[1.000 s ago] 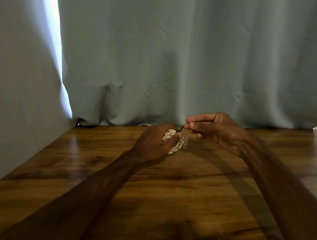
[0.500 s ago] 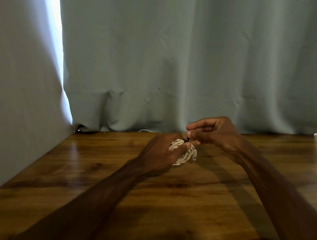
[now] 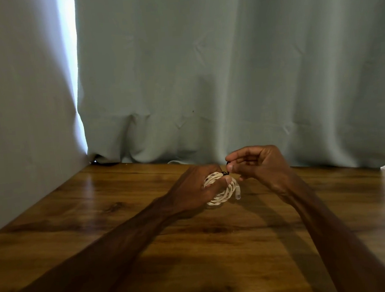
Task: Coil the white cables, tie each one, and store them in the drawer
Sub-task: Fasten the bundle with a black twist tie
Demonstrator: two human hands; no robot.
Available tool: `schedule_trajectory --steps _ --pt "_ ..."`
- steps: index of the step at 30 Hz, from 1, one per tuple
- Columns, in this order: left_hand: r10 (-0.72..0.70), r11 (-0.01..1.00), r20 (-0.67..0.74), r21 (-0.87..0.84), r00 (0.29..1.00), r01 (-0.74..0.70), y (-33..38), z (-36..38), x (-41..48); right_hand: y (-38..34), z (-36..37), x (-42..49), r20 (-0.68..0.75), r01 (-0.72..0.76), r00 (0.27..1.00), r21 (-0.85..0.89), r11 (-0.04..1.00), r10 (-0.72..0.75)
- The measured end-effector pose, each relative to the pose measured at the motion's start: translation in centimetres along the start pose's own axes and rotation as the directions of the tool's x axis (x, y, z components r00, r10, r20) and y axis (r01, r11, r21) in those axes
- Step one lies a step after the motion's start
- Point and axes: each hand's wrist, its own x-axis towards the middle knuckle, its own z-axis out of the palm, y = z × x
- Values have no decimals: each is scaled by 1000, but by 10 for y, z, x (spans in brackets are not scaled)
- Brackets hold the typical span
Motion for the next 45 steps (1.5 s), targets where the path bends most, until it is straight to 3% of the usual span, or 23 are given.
schedule_trajectory --steps 17,34,40,45 --pt "-45 997 -44 -60 998 42 4 2 -2 10 7 2 -46 45 998 51 998 -42" --pt "-52 999 -90 -9 995 51 -1 -3 -4 16 14 0 -42 -70 996 233 970 82" --pt "-38 999 -61 2 997 38 -2 -3 -2 15 12 0 -24 -69 997 194 978 75" --pt "-20 999 -13 41 1000 21 -4 -4 -2 15 7 3 33 -38 999 38 999 37"
